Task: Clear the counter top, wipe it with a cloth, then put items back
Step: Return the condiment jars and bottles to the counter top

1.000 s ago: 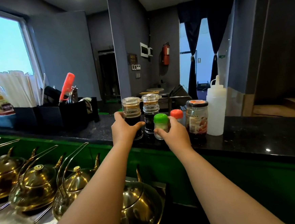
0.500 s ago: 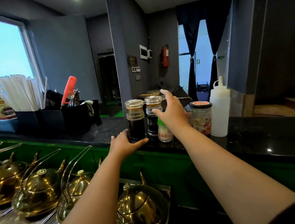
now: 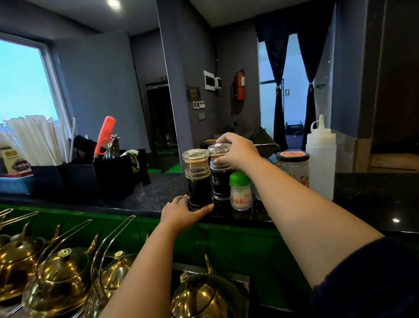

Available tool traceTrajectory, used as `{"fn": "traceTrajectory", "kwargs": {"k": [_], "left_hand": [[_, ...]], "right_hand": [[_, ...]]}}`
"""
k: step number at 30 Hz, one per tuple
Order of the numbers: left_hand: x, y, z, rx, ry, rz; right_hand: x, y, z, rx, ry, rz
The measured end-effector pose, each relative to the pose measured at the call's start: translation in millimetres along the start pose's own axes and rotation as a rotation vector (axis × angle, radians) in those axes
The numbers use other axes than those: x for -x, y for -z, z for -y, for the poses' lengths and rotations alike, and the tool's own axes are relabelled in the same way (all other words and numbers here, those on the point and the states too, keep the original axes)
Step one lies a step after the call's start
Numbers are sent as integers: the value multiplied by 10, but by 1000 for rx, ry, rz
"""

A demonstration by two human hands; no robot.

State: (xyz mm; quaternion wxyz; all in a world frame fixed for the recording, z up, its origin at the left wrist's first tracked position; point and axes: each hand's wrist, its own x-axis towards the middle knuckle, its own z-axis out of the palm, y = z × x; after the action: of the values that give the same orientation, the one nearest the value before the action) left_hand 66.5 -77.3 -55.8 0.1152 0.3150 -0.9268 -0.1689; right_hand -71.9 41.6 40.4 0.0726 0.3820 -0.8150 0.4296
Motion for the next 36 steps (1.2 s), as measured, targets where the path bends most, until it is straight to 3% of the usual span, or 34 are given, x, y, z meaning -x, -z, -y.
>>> {"fn": "traceTrajectory", "kwargs": {"k": [15,19,23,30,36], "left_hand": [[-40,-16,-7,-75,-11,22],[-10,-29,-2,-96,-22,-3],[65,-66,-32,-152,-8,-26],[229,-94,121,-314,-25,-115],[294,-131,221,-261,-110,-103]], "right_hand": [[-150,-57,72,10,37,120],[141,97,58,-10,23,-29],[600,25,143,-252,31,-200],[974,-490,256,-227,-53,-106],[891,-768,291,-109,-185,-112]]}}
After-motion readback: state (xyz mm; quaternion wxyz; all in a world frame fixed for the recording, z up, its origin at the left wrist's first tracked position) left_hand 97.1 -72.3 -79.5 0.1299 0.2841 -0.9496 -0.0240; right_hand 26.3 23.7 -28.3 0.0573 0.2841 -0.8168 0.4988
